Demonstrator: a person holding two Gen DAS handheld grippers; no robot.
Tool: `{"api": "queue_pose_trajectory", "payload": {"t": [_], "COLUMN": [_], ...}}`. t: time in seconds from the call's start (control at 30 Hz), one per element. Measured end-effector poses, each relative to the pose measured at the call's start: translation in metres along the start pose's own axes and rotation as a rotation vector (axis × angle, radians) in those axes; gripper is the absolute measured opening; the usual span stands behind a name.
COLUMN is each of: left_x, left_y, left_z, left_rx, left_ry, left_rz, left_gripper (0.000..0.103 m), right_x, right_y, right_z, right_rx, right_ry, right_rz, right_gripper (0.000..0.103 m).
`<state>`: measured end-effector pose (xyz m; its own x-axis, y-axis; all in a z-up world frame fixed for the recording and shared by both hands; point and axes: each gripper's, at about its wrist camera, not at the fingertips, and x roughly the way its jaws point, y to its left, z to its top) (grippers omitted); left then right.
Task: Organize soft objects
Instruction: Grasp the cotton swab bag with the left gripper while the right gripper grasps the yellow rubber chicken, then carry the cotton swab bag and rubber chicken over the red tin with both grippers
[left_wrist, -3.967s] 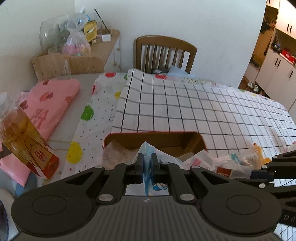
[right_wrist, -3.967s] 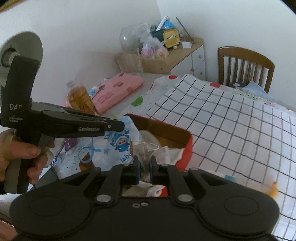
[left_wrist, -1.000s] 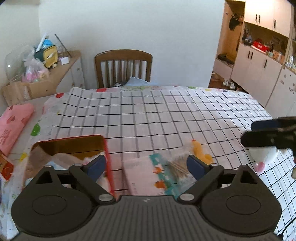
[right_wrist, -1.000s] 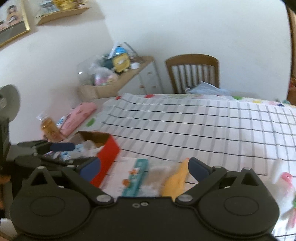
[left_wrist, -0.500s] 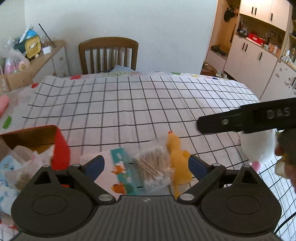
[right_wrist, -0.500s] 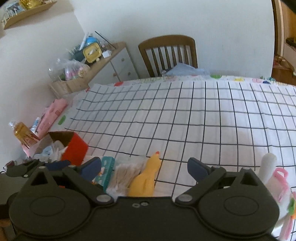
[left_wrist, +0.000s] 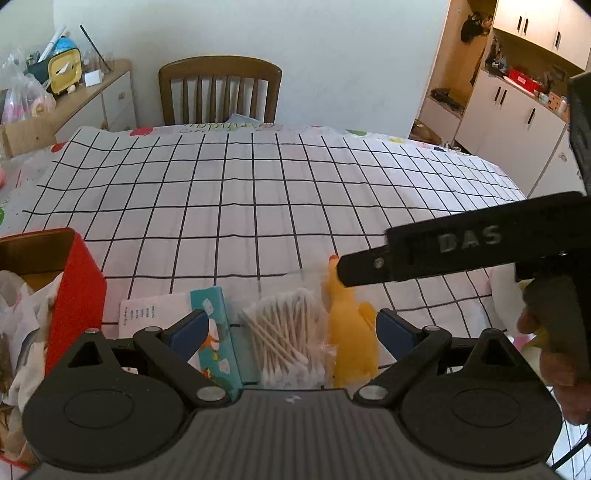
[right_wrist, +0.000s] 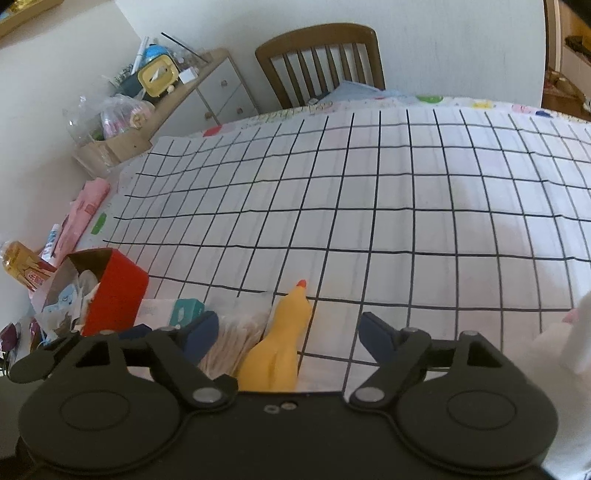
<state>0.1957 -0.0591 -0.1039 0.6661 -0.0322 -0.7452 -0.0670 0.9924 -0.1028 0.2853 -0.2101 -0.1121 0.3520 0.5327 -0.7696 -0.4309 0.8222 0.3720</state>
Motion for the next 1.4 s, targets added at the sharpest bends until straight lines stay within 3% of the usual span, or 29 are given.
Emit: {"api": "queue_pose_trajectory", "payload": {"t": [0.07, 0.17, 0.3, 0.43, 0.93, 1.03, 1.33, 1.4], "left_x": [0.003, 0.009, 0.02, 0.028, 0.034, 0.034, 0.04, 0.041], "left_y": [0.001, 0.003, 0.006, 0.009, 0.026, 0.028, 0.02, 0.017], "left_z": [0.002, 0.005, 0.006, 0.006, 0.007, 0.006, 0.003, 0.003], "left_rx": [-0.012, -0.019, -0.04, -0.056, -0.169, -0.167, -0.085, -0.064], "left_ry": [0.0, 0.011, 0.043, 0.064, 0.094, 0.102, 0.128, 0.132], "left_rz": [-0.005, -0.011, -0.018, -0.023, -0.054, -0.044, 0.006, 0.02], "left_gripper": [0.097, 0.096, 0.073, 0.067, 0.056, 0.048, 0.048, 0.039], "right_x": [0.006, 0.016, 0.027, 0.034, 0.048, 0.045, 0.026, 0.023], "right_y": [0.0, -0.001, -0.004, -0.006, -0.001, -0.006, -0.023, -0.023], "right_z": [0.002, 0.005, 0.008, 0.009, 0.008, 0.006, -0.006, -0.008], "right_rx": [0.006, 0.009, 0.017, 0.026, -0.007, 0.009, 0.003, 0.002], "right_ry": [0.012, 0.027, 0.043, 0.06, 0.074, 0.058, 0.041, 0.037], "right_rz": [0.001, -0.005, -0.018, -0.008, 0.003, 0.015, 0.004, 0.006], "right_gripper": [0.074, 0.057, 0.048, 0.041, 0.023, 0.019, 0.018, 0.018]}}
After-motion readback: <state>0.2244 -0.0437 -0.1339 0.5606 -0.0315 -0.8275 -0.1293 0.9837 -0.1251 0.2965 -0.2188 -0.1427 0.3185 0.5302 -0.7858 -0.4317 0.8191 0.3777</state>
